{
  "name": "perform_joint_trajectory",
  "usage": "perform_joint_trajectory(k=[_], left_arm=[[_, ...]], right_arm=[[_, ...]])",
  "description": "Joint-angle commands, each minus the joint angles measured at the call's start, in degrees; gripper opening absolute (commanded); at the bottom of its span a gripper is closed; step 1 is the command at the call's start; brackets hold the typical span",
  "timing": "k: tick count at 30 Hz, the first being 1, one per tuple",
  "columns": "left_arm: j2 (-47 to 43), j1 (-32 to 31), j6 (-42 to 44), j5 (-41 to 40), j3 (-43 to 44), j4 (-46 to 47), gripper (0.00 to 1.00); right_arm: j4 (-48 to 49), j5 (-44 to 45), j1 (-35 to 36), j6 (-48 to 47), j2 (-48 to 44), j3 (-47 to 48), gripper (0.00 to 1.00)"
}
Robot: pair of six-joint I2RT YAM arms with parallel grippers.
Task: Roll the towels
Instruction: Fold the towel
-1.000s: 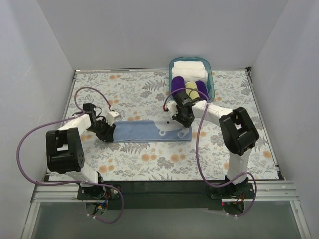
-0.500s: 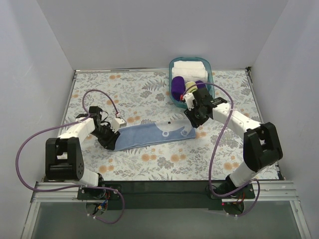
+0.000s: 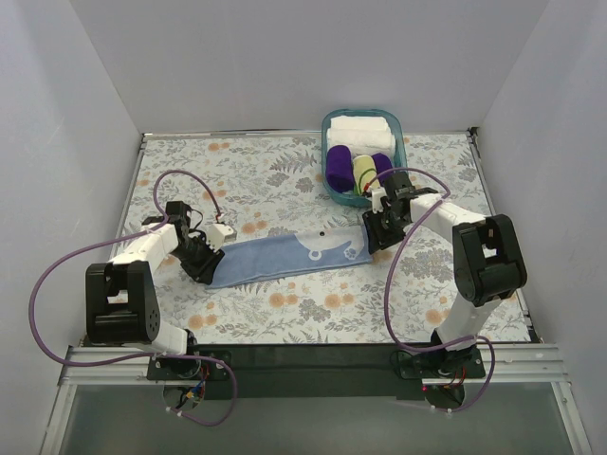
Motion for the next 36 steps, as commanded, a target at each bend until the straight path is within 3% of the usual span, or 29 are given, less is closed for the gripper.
perform_joint_trajectory(k=[1, 9, 13, 22, 25, 28, 36], left_arm=[[-2.51, 0.13, 0.3, 0.56, 1.51, 0.93, 0.32], [-1.98, 0.04, -0.32, 0.03, 3.45, 1.46, 0.34], [-2.24, 0.13, -0.85, -0.58, 4.94, 2.07, 0.52], [-2.25, 0.13, -1.2, -2.26, 7.75, 3.22, 0.54], [-2.07, 0.13, -1.55, -2.08, 8.11, 3.31, 0.54], [-2.07, 0.04, -1.64, -1.64, 8.02, 3.48, 0.54], [-2.25, 0.13, -1.81, -1.11, 7.93, 3.92, 0.54]], right_arm=[[2.67, -6.48, -0.4, 2.46, -0.66, 0.23, 0.42], [3.64, -7.19, -0.31, 4.13, 1.52, 1.37, 0.45], [4.43, -5.79, -0.05, 3.96, 4.25, 1.64, 0.42], [6.81, -0.6, 6.45, 3.61, 4.43, -0.03, 0.34], [6.2, 1.94, 6.89, 3.43, 4.17, -0.64, 0.24], [4.61, 5.11, 6.28, 2.47, 3.11, -1.34, 0.02], [2.06, 9.33, 3.29, -0.52, -5.14, -2.84, 0.01]])
